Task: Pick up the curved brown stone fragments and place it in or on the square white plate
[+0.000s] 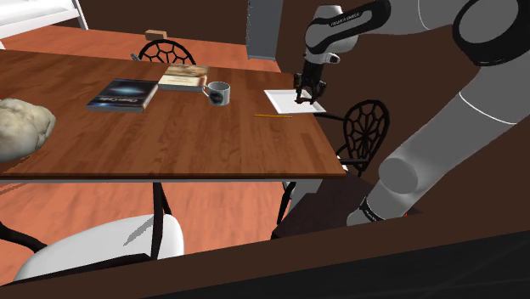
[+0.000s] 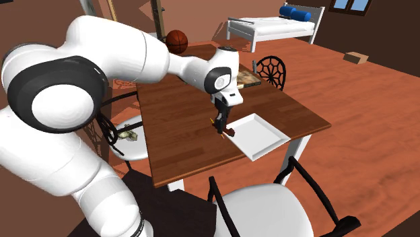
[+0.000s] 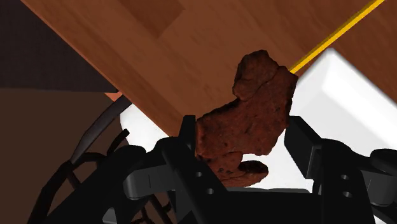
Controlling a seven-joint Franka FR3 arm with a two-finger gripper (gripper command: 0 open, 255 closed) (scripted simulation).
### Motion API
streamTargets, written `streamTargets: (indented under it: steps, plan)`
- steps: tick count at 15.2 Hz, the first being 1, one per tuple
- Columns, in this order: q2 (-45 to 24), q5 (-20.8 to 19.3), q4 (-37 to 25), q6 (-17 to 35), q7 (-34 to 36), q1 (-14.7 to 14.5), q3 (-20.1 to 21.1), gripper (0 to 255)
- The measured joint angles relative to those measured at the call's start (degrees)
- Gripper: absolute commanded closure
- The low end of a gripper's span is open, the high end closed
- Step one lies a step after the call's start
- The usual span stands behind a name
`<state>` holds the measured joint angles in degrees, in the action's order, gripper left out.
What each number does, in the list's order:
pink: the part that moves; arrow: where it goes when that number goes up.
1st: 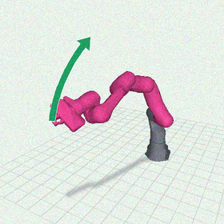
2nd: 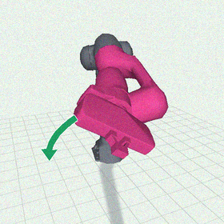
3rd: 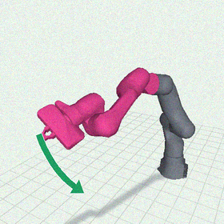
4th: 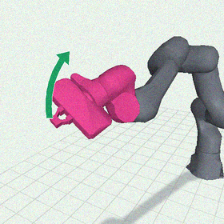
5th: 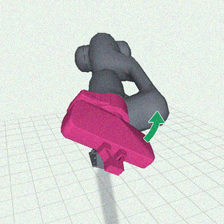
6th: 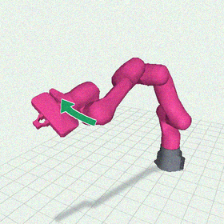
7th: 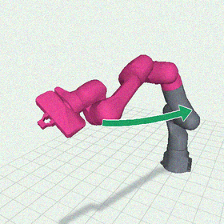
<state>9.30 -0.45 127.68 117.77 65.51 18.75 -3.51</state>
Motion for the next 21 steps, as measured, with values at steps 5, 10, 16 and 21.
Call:
streamTargets:
  steps: [5,10,16,21]
  plan:
    - [-9.92,0.66,-11.89,-2.02,-3.18,1.23,-1.62,255]
    - [-21.40,1.93,-27.69,-6.39,-5.94,2.68,-2.59,255]
    - [-29.00,2.83,-36.33,-7.53,-7.58,3.91,-2.93,255]
    - [-30.14,3.01,-33.89,-3.97,-7.79,3.98,-2.88,255]
